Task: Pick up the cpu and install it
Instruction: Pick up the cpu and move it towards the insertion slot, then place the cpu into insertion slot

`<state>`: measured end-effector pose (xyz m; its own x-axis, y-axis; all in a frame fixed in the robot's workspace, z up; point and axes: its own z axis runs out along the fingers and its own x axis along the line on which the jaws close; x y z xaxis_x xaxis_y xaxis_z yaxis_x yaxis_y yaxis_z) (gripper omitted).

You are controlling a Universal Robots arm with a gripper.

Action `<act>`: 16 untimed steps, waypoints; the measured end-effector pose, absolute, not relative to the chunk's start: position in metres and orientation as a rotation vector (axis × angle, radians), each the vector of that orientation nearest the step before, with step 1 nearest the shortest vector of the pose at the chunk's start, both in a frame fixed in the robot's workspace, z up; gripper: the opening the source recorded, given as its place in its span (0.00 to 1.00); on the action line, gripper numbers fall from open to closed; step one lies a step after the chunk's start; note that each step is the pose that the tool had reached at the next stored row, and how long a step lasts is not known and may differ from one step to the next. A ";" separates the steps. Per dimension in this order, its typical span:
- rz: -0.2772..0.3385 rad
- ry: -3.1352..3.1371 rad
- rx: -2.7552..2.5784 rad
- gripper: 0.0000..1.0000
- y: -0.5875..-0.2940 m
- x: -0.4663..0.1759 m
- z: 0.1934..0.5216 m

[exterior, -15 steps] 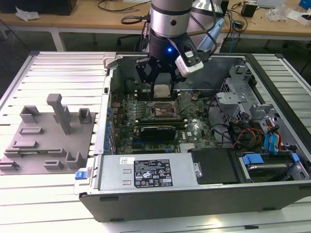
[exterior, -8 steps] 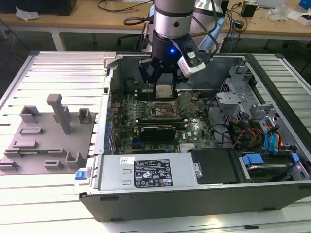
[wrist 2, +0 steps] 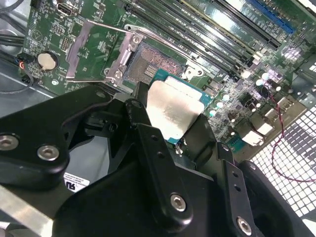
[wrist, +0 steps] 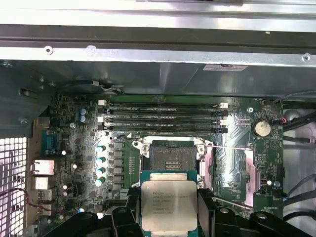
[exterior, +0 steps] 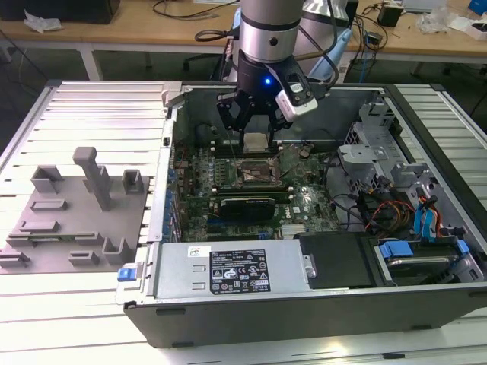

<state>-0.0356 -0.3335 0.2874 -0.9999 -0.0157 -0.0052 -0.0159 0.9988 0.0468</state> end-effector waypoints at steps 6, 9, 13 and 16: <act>0.073 3.136 -0.025 0.55 -0.333 -0.036 0.287; 0.073 3.136 -0.025 0.55 -0.333 -0.036 0.287; 0.073 3.136 -0.025 0.55 -0.333 -0.036 0.287; 0.073 3.135 0.030 0.55 -0.333 -0.036 0.287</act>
<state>-0.0356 -0.3335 0.2868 -0.9998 0.0193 -0.0052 0.0190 0.9987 0.0469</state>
